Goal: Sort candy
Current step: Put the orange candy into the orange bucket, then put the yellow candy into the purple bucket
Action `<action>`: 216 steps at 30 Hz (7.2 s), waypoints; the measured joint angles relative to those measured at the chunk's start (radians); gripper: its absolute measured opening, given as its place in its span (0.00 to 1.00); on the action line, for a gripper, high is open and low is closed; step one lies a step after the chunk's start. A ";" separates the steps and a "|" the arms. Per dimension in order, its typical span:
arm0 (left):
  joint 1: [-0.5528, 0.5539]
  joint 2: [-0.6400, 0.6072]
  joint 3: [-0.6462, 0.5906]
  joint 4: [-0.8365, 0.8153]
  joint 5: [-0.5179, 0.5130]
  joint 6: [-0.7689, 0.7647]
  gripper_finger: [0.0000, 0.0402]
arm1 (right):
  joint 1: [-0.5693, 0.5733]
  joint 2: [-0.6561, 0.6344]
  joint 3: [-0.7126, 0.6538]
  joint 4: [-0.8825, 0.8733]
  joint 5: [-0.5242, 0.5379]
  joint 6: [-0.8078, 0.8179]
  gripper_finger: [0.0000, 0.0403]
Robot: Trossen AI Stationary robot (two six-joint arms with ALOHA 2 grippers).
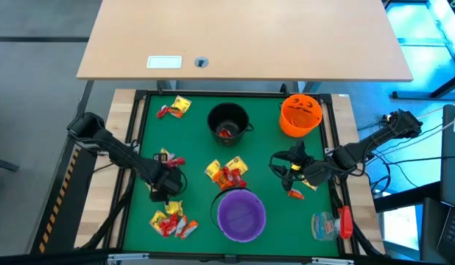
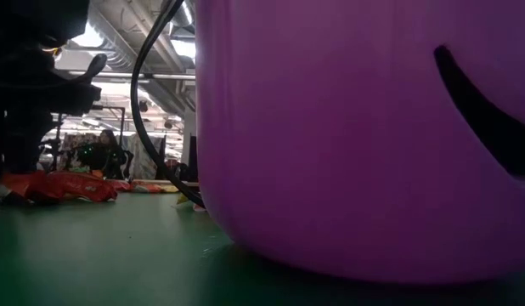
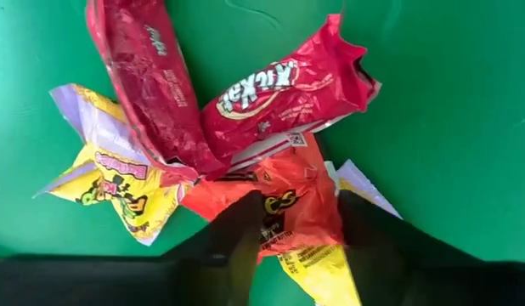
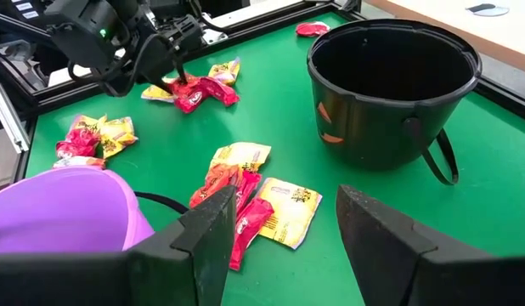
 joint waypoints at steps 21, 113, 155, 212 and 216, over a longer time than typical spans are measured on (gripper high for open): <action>0.009 -0.066 0.454 -0.205 -0.252 0.138 0.00 | 0.000 0.000 0.000 0.004 0.000 -0.015 0.50; 0.437 -0.430 0.358 0.617 -0.008 0.598 0.38 | -0.500 0.009 0.001 0.415 -0.306 -0.542 0.13; 0.420 -0.557 0.036 0.861 -0.011 0.528 0.38 | -1.147 -0.328 0.007 -0.442 -0.466 -0.290 0.63; 0.421 -0.557 0.036 1.016 -0.030 0.653 0.38 | -0.448 -0.118 0.255 -0.339 -0.443 -0.118 0.54; 0.421 -0.557 0.036 1.016 -0.030 0.637 0.38 | -0.402 -0.073 0.255 -0.338 -0.427 -0.103 0.54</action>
